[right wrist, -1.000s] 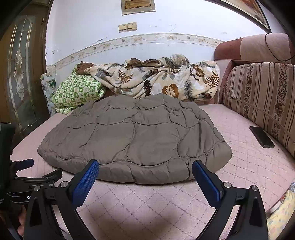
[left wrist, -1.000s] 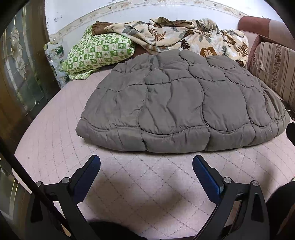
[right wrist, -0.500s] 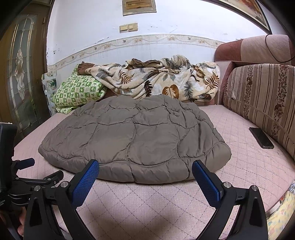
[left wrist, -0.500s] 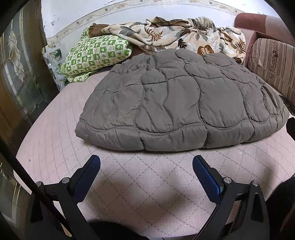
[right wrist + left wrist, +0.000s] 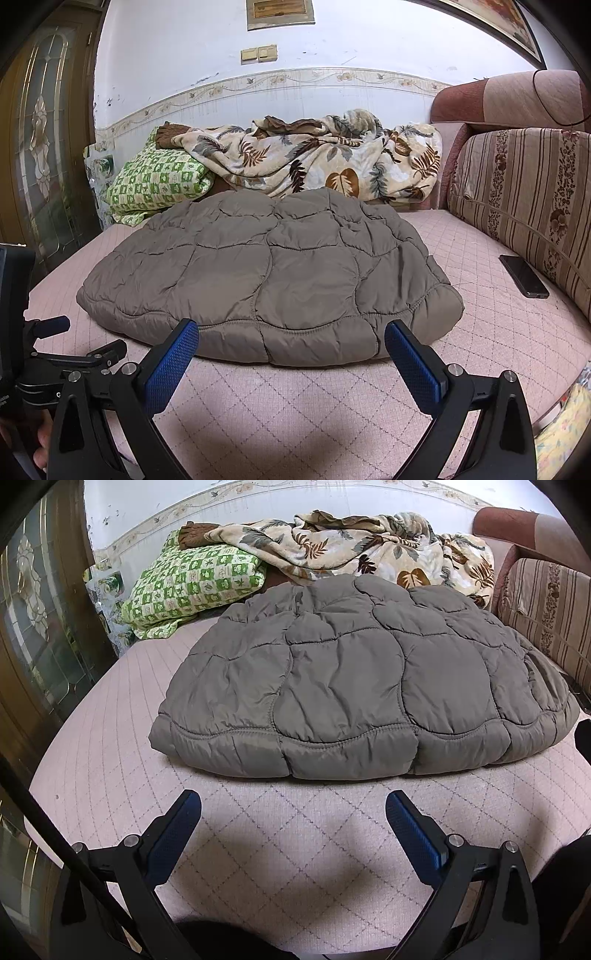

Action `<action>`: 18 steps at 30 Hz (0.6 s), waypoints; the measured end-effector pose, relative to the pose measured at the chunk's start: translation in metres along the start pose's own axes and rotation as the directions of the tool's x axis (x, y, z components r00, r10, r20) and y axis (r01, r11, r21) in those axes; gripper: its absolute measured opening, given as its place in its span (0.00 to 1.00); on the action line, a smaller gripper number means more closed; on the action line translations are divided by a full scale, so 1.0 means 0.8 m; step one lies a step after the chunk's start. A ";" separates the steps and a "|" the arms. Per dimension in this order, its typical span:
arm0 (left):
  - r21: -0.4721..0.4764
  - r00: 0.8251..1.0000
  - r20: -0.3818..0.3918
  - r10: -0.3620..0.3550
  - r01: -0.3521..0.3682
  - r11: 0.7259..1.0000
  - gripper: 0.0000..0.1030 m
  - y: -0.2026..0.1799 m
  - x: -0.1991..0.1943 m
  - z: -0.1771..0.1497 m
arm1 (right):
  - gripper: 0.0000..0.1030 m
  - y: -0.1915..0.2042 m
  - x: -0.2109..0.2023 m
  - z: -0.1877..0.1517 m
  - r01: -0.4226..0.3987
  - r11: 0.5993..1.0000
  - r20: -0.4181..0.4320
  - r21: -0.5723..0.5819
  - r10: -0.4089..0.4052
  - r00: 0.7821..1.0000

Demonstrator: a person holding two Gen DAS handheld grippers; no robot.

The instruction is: Fold large clothes

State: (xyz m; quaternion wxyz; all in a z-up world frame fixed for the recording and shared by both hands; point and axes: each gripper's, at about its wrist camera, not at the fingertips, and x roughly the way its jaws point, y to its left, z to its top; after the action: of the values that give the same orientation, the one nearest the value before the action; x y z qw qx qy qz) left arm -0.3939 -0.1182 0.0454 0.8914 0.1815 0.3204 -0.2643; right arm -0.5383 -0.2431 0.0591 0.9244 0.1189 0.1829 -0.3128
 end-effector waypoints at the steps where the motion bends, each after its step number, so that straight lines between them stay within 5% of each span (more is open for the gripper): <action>1: 0.001 1.000 -0.001 0.001 -0.001 1.000 0.97 0.000 0.000 0.000 | 0.99 0.000 0.000 0.000 0.000 1.000 0.001 0.001 0.000 1.000; 18: 0.002 1.000 0.000 0.000 0.000 1.000 0.97 0.003 0.000 0.000 | 0.99 0.000 0.000 0.001 0.000 1.000 0.000 0.000 0.000 1.000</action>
State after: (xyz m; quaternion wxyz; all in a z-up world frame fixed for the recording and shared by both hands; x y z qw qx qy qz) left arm -0.3925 -0.1161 0.0455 0.8912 0.1824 0.3203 -0.2645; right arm -0.5384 -0.2436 0.0597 0.9245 0.1191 0.1827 -0.3128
